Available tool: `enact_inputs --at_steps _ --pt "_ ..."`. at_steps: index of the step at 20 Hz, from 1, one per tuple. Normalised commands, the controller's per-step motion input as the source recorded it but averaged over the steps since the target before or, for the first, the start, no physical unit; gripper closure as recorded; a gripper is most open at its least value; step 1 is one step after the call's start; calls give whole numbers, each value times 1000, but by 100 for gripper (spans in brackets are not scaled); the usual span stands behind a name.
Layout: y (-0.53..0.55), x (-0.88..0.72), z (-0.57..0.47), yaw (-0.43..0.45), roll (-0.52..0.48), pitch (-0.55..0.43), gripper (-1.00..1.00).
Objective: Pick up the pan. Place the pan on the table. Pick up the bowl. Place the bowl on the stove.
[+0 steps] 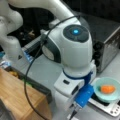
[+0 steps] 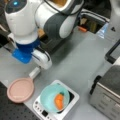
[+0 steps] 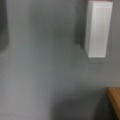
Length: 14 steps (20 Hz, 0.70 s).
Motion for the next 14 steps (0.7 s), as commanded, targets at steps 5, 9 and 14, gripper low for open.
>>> enact_inputs --at_steps 5,9,14 --pt "241 -190 288 -64 -99 116 -100" --pt "242 -278 208 -63 -124 66 -100" --pt "240 -459 154 -53 -150 29 -100"
